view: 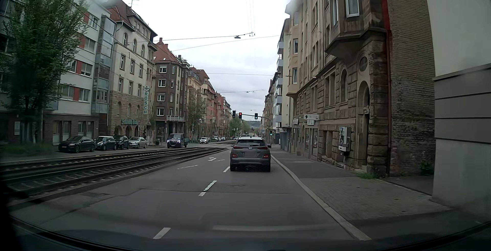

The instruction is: Follow the waypoints while adhering to traffic rules and regulations

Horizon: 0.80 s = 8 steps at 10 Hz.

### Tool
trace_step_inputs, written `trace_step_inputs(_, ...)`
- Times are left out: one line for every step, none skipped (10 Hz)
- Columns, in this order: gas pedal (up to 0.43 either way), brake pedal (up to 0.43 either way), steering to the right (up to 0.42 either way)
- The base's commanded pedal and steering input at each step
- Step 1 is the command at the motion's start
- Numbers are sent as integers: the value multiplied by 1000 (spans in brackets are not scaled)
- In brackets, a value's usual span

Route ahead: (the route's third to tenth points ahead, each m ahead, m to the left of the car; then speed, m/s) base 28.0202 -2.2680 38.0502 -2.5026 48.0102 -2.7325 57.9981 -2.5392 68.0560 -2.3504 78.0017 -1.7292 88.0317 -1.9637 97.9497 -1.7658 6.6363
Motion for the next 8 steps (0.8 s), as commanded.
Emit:
trace_step_inputs(110,0,-1)
trace_step_inputs(110,0,0)
trace_step_inputs(110,0,0)
trace_step_inputs(110,0,0)
trace_step_inputs(110,0,0)
trace_step_inputs(110,0,0)
trace_step_inputs(110,0,0)
trace_step_inputs(110,0,0)
